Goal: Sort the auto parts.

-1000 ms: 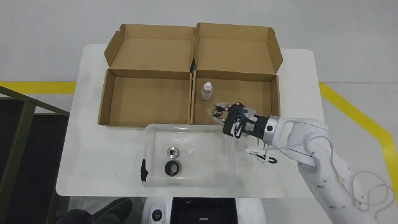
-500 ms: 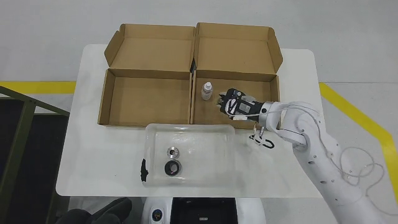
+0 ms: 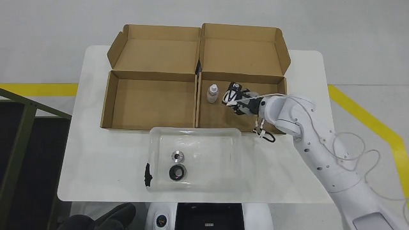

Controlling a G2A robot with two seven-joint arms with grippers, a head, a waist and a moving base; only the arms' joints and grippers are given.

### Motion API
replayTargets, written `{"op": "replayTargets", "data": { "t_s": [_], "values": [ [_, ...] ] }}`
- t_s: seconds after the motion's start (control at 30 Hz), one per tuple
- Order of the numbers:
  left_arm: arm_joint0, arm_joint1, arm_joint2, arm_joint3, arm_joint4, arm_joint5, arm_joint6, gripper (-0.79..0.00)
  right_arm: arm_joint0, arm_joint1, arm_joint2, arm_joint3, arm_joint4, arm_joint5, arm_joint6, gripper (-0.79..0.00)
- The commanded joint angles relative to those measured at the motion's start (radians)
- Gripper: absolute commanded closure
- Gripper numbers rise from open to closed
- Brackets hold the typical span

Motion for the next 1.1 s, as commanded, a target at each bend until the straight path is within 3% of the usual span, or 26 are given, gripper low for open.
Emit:
{"op": "replayTargets", "data": {
  "t_s": [0.0,0.13,0.27,0.4,0.47,0.57,0.6,0.73,0.9,1.07],
  "values": [
    [0.0,0.0,0.0,0.0,0.0,0.0,0.0,-0.785,0.014,-0.005,-0.014,0.024,-0.002,0.005,0.002,0.0],
    [0.0,0.0,0.0,0.0,0.0,0.0,0.0,-0.785,0.037,-0.013,-0.039,0.059,-0.006,0.01,0.006,-0.012],
    [0.0,0.0,0.0,0.0,0.0,0.0,0.0,-0.785,0.049,-0.02,-0.057,0.083,-0.013,0.021,0.011,-0.197],
    [0.0,0.0,0.0,0.0,0.0,0.0,0.0,-0.785,0.057,-0.025,-0.068,0.1,-0.017,0.035,0.008,-0.228],
    [0.0,0.0,0.0,0.0,0.0,0.0,0.0,-0.785,0.06,-0.027,-0.071,0.101,-0.016,0.039,0.005,-0.317],
    [0.0,0.0,0.0,0.0,0.0,0.0,0.0,-0.785,0.055,-0.028,-0.065,0.084,-0.012,0.048,-0.001,-0.388],
    [0.0,0.0,0.0,0.0,0.0,0.0,0.0,-0.785,0.051,-0.027,-0.062,0.076,-0.012,0.046,-0.002,-0.505],
    [0.0,0.0,0.0,0.0,0.0,0.0,0.0,-0.785,0.019,-0.017,-0.025,0.026,-0.003,0.039,-0.008,-0.674],
    [0.0,0.0,0.0,0.0,0.0,0.0,0.0,-0.785,-0.053,0.003,0.05,-0.082,0.01,0.027,-0.03,-0.72],
    [0.0,0.0,0.0,0.0,0.0,0.0,0.0,-0.785,-0.145,0.021,0.119,-0.212,0.043,0.003,-0.073,-0.717]
  ]
}}
